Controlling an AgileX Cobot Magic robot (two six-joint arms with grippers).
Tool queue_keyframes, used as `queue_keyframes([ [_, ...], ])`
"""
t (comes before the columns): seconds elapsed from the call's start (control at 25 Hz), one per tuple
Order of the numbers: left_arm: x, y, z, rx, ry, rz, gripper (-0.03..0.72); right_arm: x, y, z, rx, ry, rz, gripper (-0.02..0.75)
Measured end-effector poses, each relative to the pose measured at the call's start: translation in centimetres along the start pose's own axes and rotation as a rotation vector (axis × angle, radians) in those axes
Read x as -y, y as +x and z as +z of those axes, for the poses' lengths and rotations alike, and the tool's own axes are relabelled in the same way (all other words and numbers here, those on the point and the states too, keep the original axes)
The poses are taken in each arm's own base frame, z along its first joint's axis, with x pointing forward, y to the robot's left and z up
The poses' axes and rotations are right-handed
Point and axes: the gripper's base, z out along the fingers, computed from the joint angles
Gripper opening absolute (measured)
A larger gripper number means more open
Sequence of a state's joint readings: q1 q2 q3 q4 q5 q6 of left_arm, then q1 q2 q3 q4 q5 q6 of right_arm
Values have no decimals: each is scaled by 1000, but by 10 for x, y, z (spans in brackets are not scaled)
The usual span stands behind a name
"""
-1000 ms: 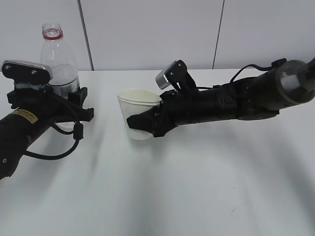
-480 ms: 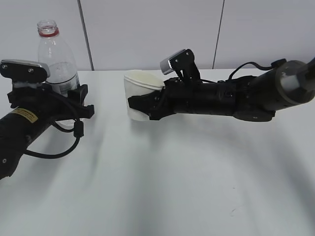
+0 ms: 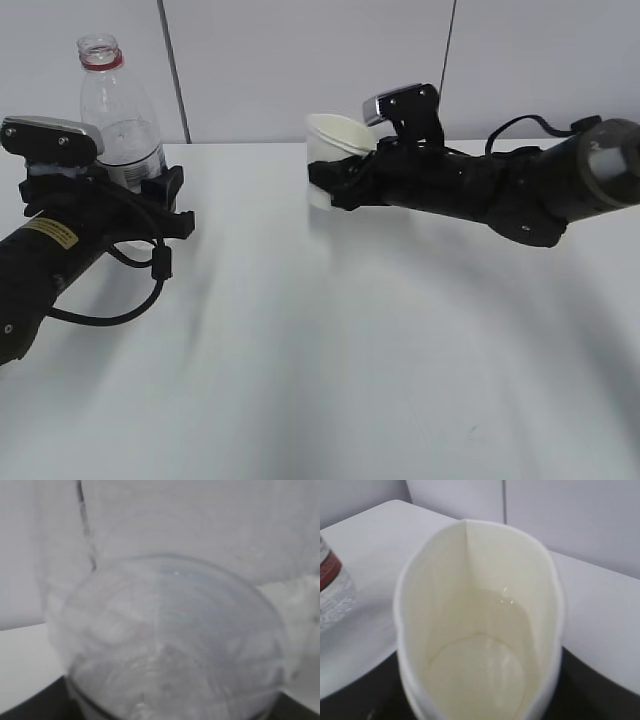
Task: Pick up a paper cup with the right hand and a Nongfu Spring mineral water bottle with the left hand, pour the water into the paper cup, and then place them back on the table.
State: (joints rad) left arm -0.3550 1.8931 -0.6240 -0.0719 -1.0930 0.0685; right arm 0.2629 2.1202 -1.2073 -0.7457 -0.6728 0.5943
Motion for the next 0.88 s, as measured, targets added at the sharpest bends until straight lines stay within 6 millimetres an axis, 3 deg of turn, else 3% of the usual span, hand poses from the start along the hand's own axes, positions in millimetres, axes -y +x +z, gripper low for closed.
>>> queue_keyframes([
  [0.4,1,11,2,-26,6,5,411,60,8,-24,-55,205,7,443],
  [0.68,2,33,4,-95,10,9,411,76,14,-32,-92,250,-48,443],
  [0.88,2,36,4,-103,11,10,411,82,39,-26,-111,242,-25,443],
])
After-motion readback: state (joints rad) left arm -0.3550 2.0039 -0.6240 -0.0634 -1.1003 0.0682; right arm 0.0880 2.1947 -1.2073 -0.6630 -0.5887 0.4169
